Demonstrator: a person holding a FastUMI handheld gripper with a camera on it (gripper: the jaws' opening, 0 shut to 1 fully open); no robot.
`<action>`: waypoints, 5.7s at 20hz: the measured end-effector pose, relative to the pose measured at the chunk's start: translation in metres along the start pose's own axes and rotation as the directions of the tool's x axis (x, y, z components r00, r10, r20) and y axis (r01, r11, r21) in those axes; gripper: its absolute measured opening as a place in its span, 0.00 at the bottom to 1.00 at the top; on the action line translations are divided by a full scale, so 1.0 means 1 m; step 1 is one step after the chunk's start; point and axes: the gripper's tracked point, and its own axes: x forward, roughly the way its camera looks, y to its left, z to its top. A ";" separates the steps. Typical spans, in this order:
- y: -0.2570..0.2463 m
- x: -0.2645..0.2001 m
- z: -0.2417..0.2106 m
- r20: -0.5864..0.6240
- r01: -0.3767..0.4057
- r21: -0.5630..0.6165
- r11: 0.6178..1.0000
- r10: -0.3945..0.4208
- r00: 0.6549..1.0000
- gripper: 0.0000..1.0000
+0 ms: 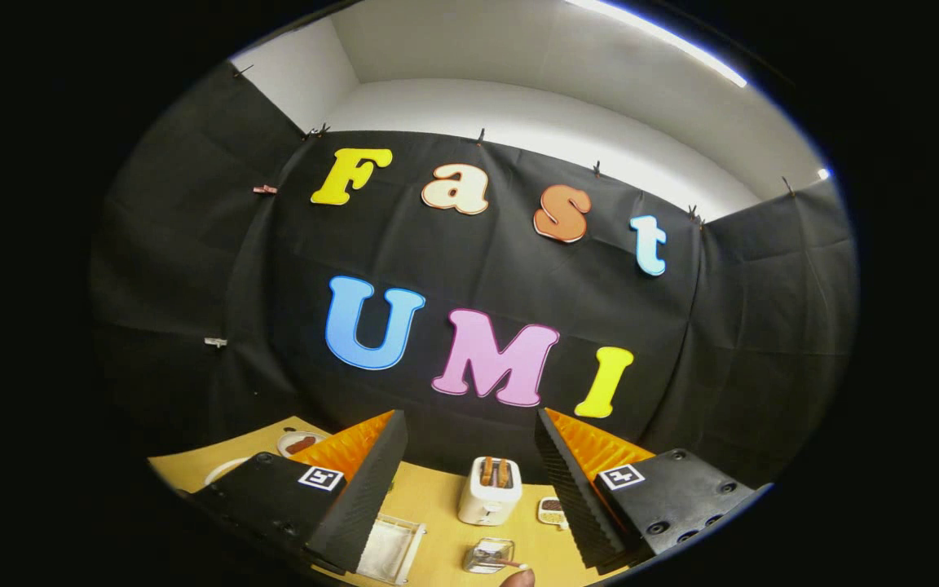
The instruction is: Take the plate from the dish rack, then take the spoon from the basket and place it into the plate.
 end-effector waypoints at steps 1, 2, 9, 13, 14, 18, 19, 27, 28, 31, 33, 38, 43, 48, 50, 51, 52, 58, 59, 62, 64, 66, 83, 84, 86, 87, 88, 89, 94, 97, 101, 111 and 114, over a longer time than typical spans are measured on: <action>0.008 0.005 -0.005 -0.030 -0.020 0.035 0.999 0.021 0.999 0.97; 0.017 0.008 -0.011 -0.062 -0.041 0.063 0.997 0.045 0.997 0.97; 0.083 0.050 -0.083 -0.349 -0.150 0.135 0.979 0.188 0.918 0.97; 0.128 0.063 -0.167 -0.571 -0.178 0.182 0.967 0.251 0.782 0.97; 0.136 0.063 -0.188 -0.611 -0.175 0.186 0.967 0.253 0.750 0.96; 0.155 0.067 -0.263 -0.757 -0.128 0.207 0.970 0.242 0.608 0.95; 0.159 0.067 -0.276 -0.782 -0.099 0.217 0.971 0.234 0.578 0.94; 0.175 0.069 -0.349 -0.896 0.044 0.147 0.988 0.115 0.428 0.76; 0.178 0.068 -0.354 -0.904 0.054 0.138 0.989 0.103 0.416 0.67; 0.175 0.066 -0.365 -0.925 0.070 0.082 0.994 0.050 0.376 0.43; 0.180 0.065 -0.360 -0.933 0.056 0.057 0.997 0.033 0.358 0.35; 0.182 0.069 -0.356 -0.943 0.036 0.013 0.999 0.000 0.333 0.33; 0.177 0.089 -0.329 -0.914 -0.021 -0.120 0.993 -0.102 0.391 0.32; 0.164 0.097 -0.309 -0.892 -0.029 -0.067 0.997 -0.047 0.450 0.31; 0.153 0.098 -0.299 -0.871 -0.028 0.023 0.999 0.034 0.489 0.30; 0.144 0.094 -0.292 -0.863 -0.016 0.068 0.998 0.067 0.501 0.30; 0.135 0.088 -0.285 -0.850 -0.008 0.127 0.992 0.113 0.515 0.30; 0.075 0.037 -0.259 -0.760 0.094 0.443 0.892 0.318 0.567 0.30; 0.060 0.027 -0.257 -0.749 0.105 0.462 0.881 0.324 0.577 0.30; 0.024 -0.015 -0.254 -0.723 0.118 0.511 0.851 0.351 0.595 0.30; 0.008 -0.047 -0.256 -0.706 0.121 0.556 0.822 0.390 0.591 0.30; -0.008 -0.079 -0.265 -0.701 0.153 0.595 0.789 0.416 0.579 0.30; -0.048 -0.166 -0.459 -0.741 0.370 0.663 0.651 0.501 0.446 0.30; -0.048 -0.164 -0.466 -0.742 0.369 0.662 0.652 0.505 0.440 0.30; -0.051 -0.167 -0.476 -0.754 0.369 0.651 0.664 0.504 0.422 0.31; -0.050 -0.165 -0.479 -0.745 0.366 0.662 0.654 0.517 0.422 0.31; -0.050 -0.163 -0.483 -0.741 0.375 0.667 0.643 0.521 0.424 0.31; -0.050 -0.160 -0.487 -0.742 0.390 0.668 0.634 0.521 0.423 0.32; -0.071 -0.176 -0.512 -0.816 0.430 0.577 0.694 0.463 0.347 0.42; -0.078 -0.166 -0.502 -0.796 0.433 0.601 0.673 0.455 0.399 0.44; -0.101 -0.148 -0.477 -0.793 0.420 0.584 0.695 0.378 0.478 0.69; -0.146 -0.037 -0.368 -0.671 0.163 0.357 0.920 0.131 0.730 0.87; -0.132 -0.021 -0.384 -0.699 0.143 0.351 0.925 0.157 0.697 0.88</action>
